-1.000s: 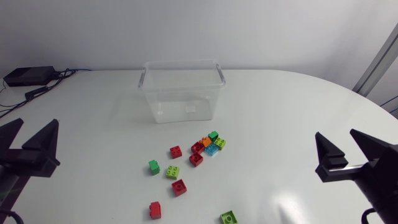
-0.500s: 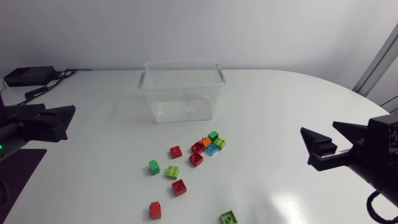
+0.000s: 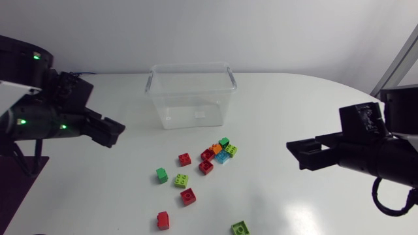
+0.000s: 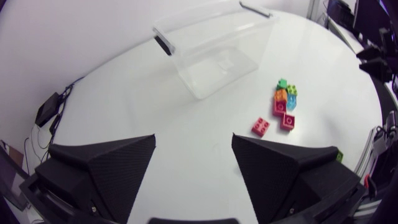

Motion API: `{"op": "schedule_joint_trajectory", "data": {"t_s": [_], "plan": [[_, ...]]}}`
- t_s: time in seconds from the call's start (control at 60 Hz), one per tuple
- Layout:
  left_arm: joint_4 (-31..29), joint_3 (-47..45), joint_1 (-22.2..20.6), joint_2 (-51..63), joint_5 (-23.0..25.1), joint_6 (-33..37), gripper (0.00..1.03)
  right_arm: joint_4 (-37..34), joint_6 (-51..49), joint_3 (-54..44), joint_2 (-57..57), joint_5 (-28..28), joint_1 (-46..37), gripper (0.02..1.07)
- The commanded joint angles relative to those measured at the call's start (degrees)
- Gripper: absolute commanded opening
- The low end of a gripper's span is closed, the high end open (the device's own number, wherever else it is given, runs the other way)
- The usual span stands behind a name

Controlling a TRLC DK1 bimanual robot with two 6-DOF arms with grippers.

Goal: Place the duplo bricks in the container

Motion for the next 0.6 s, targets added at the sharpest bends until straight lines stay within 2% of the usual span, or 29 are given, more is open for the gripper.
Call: {"op": "schedule_joint_trajectory", "data": {"t_s": [0.0, 0.167, 0.217, 0.283, 0.4, 0.583], "plan": [[-2.0, 2.4, -1.1, 5.7, 0.8, 5.0, 0.92, -2.4, 3.7, 2.8, 3.1, -0.1, 3.4, 1.03], [-2.1, 2.5, -1.6, 14.2, 7.2, 9.9, 0.92, -7.5, 5.4, 6.8, 10.4, 3.1, 11.5, 1.03], [-2.7, 2.5, -1.7, 15.2, 8.7, 11.3, 0.92, -8.5, 4.9, 7.1, 12.3, 1.5, 11.9, 1.03], [-3.5, 1.7, -2.2, 16.0, 11.7, 14.4, 0.92, -8.4, 3.5, 6.9, 12.8, -3.6, 11.9, 1.03], [-2.3, -1.1, -3.2, 17.3, 12.3, 20.0, 0.92, -8.5, -0.7, 6.5, 14.4, -11.9, 11.9, 1.03], [-1.9, -2.4, -4.4, 19.9, 14.8, 23.6, 0.91, -11.6, -2.6, 7.8, 18.2, -10.8, 14.8, 1.02]]}}
